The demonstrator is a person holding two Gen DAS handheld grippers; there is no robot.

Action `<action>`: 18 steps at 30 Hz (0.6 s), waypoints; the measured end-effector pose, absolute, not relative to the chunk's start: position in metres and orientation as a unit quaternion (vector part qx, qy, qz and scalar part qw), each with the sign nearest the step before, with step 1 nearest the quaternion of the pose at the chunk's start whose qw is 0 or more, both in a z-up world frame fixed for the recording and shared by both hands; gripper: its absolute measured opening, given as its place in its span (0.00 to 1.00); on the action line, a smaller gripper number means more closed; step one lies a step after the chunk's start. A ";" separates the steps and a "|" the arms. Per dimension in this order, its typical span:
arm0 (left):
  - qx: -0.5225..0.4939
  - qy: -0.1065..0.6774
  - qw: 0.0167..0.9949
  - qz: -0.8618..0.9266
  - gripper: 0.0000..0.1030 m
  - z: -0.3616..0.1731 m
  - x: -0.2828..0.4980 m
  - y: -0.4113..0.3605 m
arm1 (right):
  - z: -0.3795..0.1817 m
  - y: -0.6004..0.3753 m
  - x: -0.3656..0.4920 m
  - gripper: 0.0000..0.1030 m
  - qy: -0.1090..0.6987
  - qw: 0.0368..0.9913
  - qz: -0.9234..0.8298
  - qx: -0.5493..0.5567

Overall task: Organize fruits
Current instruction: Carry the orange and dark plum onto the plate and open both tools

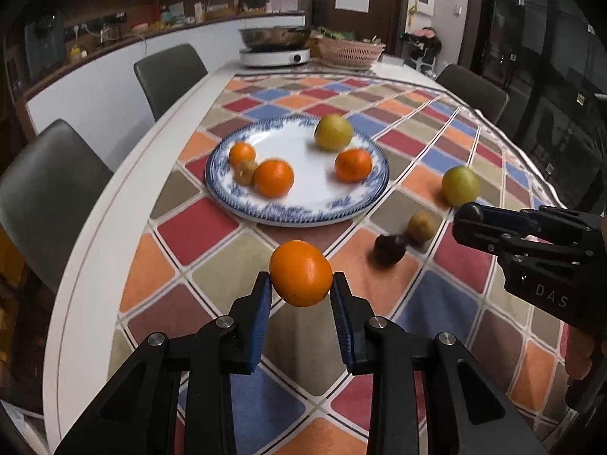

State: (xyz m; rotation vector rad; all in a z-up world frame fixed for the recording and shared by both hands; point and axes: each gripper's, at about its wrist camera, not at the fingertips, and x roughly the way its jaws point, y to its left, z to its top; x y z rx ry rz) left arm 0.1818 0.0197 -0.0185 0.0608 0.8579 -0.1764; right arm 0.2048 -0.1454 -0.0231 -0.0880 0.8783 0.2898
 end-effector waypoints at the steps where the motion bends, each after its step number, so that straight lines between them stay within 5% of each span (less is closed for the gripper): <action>1: 0.029 0.411 0.907 -0.088 0.31 -0.014 0.182 0.019 | -0.017 -0.144 0.204 0.29 0.417 0.896 0.147 -0.042; 18: 0.043 0.381 0.918 -0.100 0.31 0.031 0.232 0.021 | 0.030 -0.127 0.249 0.29 0.393 0.895 0.205 -0.042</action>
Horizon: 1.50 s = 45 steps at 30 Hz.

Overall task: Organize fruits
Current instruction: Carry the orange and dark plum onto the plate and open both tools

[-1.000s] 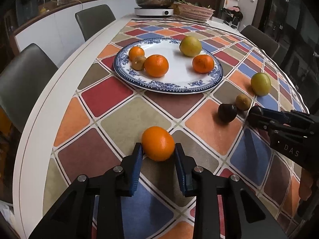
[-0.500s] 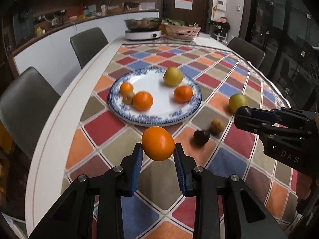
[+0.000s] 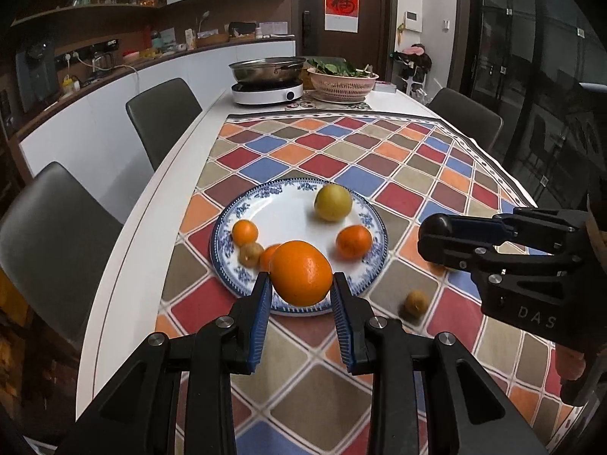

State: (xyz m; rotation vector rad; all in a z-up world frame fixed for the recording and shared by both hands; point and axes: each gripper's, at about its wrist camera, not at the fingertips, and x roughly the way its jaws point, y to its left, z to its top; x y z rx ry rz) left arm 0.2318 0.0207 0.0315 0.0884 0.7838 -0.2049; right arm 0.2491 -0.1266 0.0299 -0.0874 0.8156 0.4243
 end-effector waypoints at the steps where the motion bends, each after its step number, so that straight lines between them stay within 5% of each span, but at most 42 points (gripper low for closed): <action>1: 0.043 0.383 0.917 -0.099 0.31 0.031 0.237 0.022 | 0.030 -0.125 0.253 0.29 0.395 0.895 0.204 -0.044; 33: 0.028 0.462 0.880 -0.104 0.31 -0.014 0.357 0.034 | -0.015 -0.098 0.373 0.29 0.472 0.856 0.209 -0.008; 37: 0.029 0.457 0.883 -0.106 0.45 -0.011 0.355 0.032 | -0.016 -0.102 0.374 0.31 0.473 0.857 0.207 0.000; 45: 0.043 0.443 0.891 -0.086 0.48 0.005 0.334 0.030 | -0.002 -0.113 0.364 0.38 0.455 0.868 0.197 0.012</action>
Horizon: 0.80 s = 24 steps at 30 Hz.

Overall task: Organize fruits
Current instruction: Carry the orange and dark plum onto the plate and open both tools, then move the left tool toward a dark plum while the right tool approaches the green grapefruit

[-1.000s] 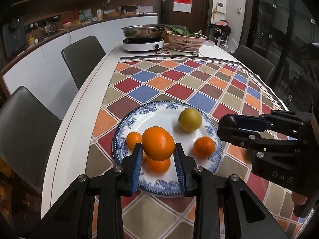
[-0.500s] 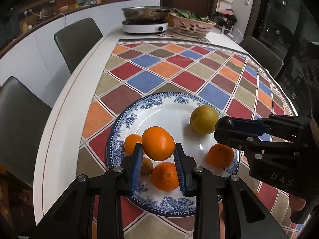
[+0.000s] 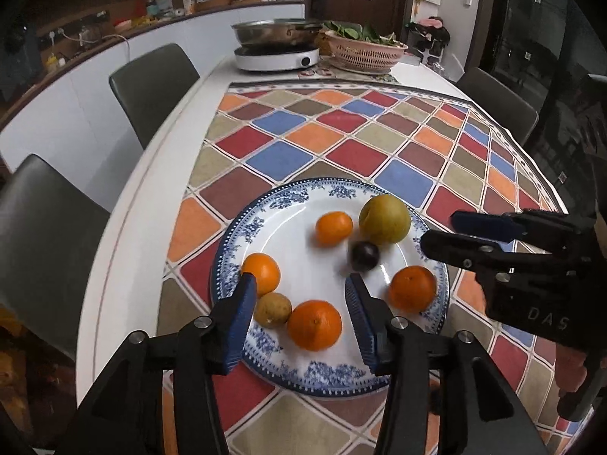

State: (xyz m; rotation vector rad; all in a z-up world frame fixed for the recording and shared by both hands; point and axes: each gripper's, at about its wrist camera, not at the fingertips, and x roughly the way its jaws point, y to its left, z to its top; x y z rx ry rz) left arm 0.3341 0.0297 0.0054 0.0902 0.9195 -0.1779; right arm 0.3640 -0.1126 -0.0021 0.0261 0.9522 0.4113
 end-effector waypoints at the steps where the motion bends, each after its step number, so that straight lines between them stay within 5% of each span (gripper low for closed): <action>1: 0.044 0.440 0.893 -0.083 0.50 0.008 0.330 0.029 | 0.002 -0.115 0.359 0.43 0.448 0.873 0.190 0.008; 11: 0.058 0.397 0.913 -0.066 0.65 0.039 0.280 0.012 | 0.032 -0.143 0.311 0.61 0.392 0.907 0.152 -0.014; 24: 0.029 0.371 0.927 -0.038 0.80 0.058 0.217 -0.006 | 0.055 -0.176 0.253 0.70 0.351 0.929 0.108 -0.048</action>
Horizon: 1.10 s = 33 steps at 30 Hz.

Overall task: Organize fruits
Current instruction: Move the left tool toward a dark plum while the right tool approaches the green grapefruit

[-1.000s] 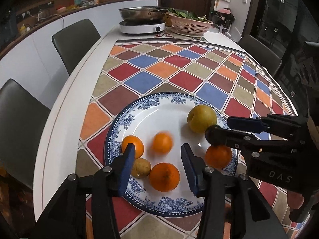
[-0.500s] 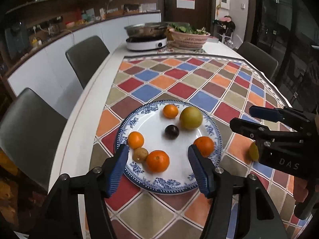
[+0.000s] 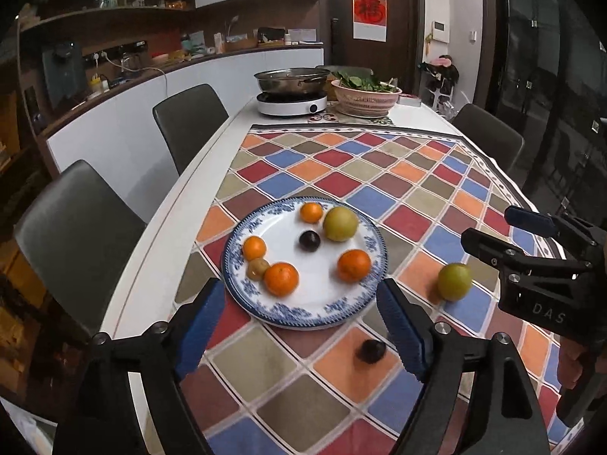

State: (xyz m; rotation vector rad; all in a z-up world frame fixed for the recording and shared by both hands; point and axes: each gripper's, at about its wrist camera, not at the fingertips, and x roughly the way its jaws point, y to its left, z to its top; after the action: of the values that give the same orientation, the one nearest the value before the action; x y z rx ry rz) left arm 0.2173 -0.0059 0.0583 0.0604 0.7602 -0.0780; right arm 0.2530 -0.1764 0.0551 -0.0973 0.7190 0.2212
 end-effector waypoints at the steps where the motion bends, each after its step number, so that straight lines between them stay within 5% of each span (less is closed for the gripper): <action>1: 0.028 0.372 0.927 -0.039 0.82 0.057 0.214 -0.008 | 0.055 -0.179 0.249 0.70 0.351 0.929 0.106 -0.047; 33: 0.046 0.441 0.894 -0.062 0.83 -0.031 0.199 -0.049 | -0.026 -0.223 0.223 0.70 0.425 0.899 0.085 -0.066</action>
State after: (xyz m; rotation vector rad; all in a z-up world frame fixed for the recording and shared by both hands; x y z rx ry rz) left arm 0.1993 -0.0491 -0.0306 0.0944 0.9149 -0.1288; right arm 0.2230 -0.2228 -0.0262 -0.1364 0.8796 0.1753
